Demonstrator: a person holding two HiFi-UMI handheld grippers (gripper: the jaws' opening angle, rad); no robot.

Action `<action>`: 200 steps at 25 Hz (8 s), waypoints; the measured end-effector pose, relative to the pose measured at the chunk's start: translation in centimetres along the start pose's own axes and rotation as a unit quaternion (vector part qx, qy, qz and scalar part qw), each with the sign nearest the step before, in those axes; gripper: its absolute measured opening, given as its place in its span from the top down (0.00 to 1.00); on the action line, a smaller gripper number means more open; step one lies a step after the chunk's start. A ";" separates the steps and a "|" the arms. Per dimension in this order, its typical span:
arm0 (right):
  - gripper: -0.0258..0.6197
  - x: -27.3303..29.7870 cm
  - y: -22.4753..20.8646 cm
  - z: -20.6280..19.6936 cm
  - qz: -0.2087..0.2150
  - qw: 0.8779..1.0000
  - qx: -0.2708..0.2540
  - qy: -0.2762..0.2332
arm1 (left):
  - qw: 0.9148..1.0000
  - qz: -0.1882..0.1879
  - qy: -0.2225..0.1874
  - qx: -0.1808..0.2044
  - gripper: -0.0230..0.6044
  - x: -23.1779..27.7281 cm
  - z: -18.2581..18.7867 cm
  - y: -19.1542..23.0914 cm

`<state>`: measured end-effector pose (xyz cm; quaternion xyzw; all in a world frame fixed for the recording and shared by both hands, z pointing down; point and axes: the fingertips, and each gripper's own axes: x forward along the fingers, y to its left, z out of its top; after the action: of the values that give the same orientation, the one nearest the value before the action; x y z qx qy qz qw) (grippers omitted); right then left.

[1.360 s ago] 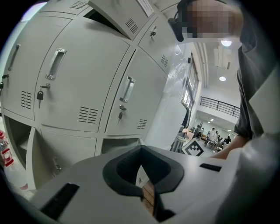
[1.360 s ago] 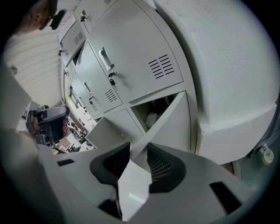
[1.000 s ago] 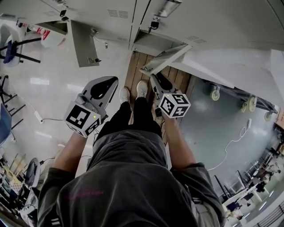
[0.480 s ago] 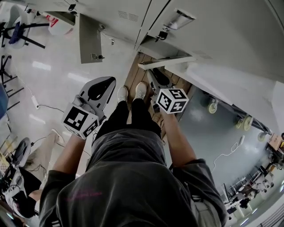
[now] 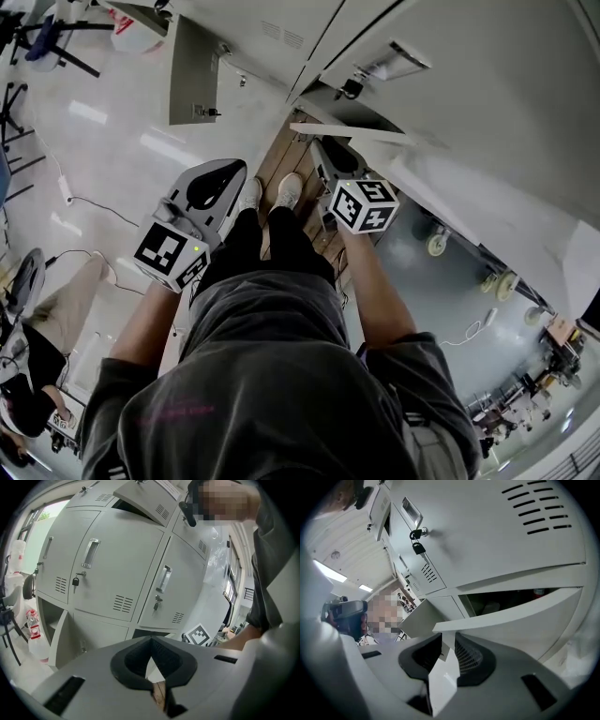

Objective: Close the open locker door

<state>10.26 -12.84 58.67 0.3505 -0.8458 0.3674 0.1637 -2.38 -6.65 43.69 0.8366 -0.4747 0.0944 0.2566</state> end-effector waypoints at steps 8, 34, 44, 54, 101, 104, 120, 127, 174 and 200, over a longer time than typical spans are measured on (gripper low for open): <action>0.83 1.5 -1.3 1.6 -0.006 1.000 -0.017 0.008 | 0.999 0.026 -0.012 -0.017 0.94 0.1 -0.1 0.8; 0.85 4.0 -6.3 4.4 -0.047 0.998 -0.028 0.003 | 0.997 0.060 -0.028 -0.046 0.94 0.9 -0.9 2.2; 0.85 4.3 -7.0 4.9 -0.047 0.998 -0.028 0.003 | 0.996 0.066 -0.027 -0.049 0.94 1.2 -1.0 2.1; 0.85 4.3 -6.7 4.6 -0.033 0.999 -0.028 0.008 | 0.996 0.071 -0.028 -0.048 0.94 1.6 -0.9 1.7; 0.85 4.4 20.8 1.8 0.098 0.988 -0.117 -0.001 | 0.986 0.124 -0.106 -0.025 0.94 -19.4 -1.2 8.6; 0.85 5.4 21.4 2.3 0.120 0.985 -0.125 0.011 | 0.983 0.145 -0.110 -0.021 0.94 -19.5 -0.5 9.5; 0.85 14.2 20.5 0.2 0.178 0.970 -0.160 0.048 | 0.971 0.192 -0.140 -0.012 0.94 -16.4 -1.5 18.3; 0.85 19.0 19.8 -1.9 0.157 0.976 -0.139 0.064 | 0.978 0.163 -0.129 -0.020 0.94 -14.5 -3.5 24.1; 0.85 31.8 31.5 -1.2 0.081 0.989 -0.114 0.044 | 0.992 0.064 -0.108 -0.024 0.94 -21.7 -2.6 40.2; 0.86 40.2 34.2 2.9 0.153 0.976 -0.131 0.082 | 0.978 0.164 -0.106 -0.071 0.94 -22.4 -0.8 45.6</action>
<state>-42.36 -17.41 60.93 0.1613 -0.9140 0.3013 0.2186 -52.67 -8.54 50.89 0.7323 -0.6352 0.0119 0.2449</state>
